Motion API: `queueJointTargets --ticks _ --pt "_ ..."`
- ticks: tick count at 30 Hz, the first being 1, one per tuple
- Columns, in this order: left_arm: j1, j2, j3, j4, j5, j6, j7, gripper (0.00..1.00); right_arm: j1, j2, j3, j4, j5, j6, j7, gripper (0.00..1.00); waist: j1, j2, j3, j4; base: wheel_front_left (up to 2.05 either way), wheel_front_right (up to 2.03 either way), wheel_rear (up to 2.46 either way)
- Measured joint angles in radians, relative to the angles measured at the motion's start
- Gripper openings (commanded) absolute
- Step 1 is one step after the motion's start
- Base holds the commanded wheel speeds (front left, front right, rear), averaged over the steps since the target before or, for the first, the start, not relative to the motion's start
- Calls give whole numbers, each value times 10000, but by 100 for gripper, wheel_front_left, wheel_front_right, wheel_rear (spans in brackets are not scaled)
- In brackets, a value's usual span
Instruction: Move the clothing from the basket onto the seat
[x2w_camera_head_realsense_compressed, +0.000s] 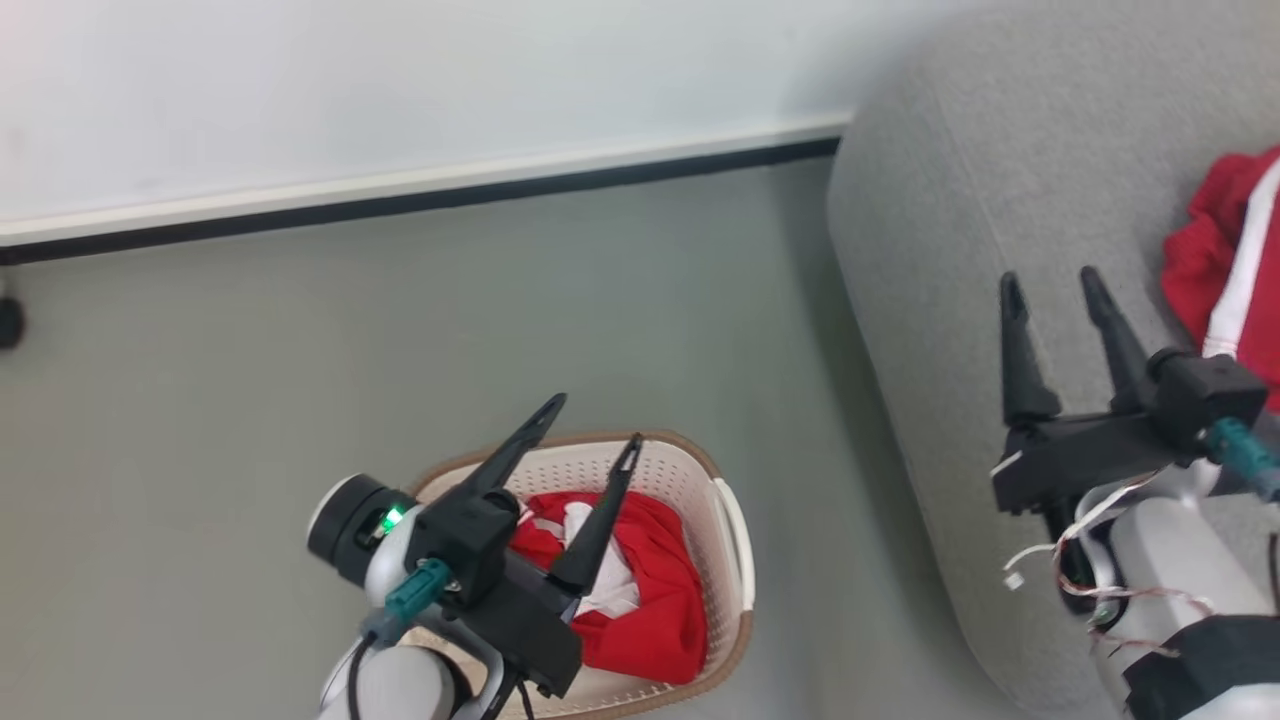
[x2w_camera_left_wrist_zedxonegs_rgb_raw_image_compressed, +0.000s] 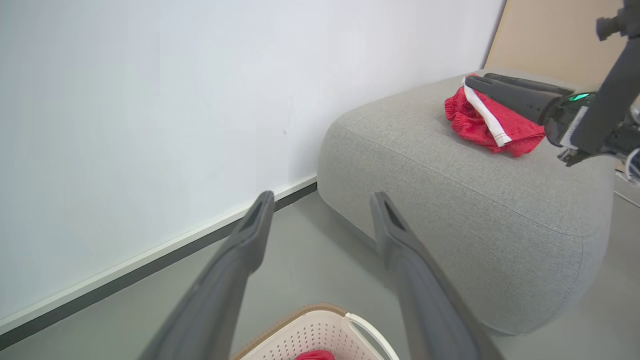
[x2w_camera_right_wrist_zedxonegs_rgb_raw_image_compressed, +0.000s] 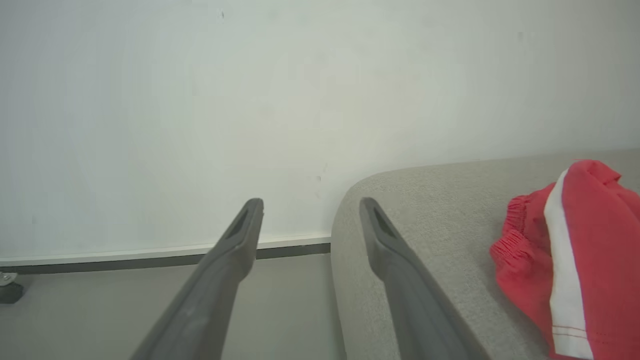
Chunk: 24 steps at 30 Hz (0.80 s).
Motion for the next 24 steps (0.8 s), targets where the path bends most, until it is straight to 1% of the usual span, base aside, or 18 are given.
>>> queueJointTargets --ticks 3,6,12,18,24 --pt "183 4 188 48 -247 174 -98 100 246 161 150 -245 -77 -123 0 100 1 0 -199 251 0 0 0" --pt "291 2 387 107 -330 301 -186 100 432 198 201 -326 -90 -128 0 100 2 0 -370 481 0 0 0" --pt "376 -23 715 345 -474 533 -318 100 823 301 299 -581 -169 -255 0 100 2 0 -660 870 0 0 0" --pt "690 8 1179 579 -598 823 -453 100 1070 353 420 -581 -337 -334 0 100 2 0 -1021 1072 0 0 0" --pt "1125 48 1480 731 -871 968 -550 100 1511 395 495 -621 -337 -368 0 100 2 0 -1376 1178 0 0 0"
